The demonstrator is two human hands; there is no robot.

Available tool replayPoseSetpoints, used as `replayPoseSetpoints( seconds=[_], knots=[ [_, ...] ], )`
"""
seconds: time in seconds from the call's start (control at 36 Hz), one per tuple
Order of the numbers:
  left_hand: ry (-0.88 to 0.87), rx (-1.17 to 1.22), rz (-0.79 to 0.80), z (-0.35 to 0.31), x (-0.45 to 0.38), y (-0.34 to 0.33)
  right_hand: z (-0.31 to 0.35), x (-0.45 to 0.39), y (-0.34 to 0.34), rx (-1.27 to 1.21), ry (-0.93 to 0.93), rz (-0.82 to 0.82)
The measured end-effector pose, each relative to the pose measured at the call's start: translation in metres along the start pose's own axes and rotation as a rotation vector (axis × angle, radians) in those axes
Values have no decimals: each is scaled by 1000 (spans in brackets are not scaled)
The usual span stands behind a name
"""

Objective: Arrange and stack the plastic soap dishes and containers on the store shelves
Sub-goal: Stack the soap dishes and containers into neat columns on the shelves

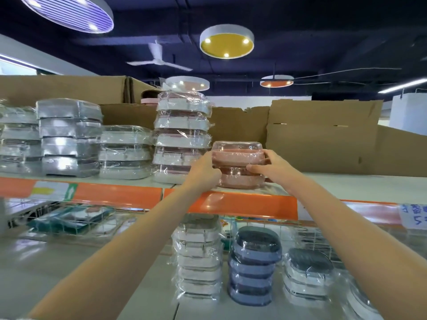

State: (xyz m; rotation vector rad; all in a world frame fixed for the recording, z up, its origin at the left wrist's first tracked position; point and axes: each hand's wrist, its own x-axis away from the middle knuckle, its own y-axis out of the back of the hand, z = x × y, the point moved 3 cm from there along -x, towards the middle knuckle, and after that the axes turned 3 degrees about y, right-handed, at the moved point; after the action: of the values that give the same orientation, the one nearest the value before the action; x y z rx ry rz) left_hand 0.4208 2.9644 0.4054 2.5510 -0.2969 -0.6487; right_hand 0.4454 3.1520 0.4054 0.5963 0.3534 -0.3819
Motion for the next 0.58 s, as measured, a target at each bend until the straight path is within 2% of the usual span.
replayPoseSetpoints(
  seconds=[0.19, 0.31, 0.47, 0.58],
  knots=[
    [-55, 1, 29, 3, -1, 0, -6, 0, 1, -36, -7, -17],
    [-82, -78, 24, 4, -3, -1, -4, 3, 1, -30, 15, -10],
    [-122, -238, -26, 0, 2, -7, -6, 4, 1, 93, 48, -11],
    [-126, -290, -110, 0, 5, -8, 4, 6, 4, 276, 85, -130]
  ],
)
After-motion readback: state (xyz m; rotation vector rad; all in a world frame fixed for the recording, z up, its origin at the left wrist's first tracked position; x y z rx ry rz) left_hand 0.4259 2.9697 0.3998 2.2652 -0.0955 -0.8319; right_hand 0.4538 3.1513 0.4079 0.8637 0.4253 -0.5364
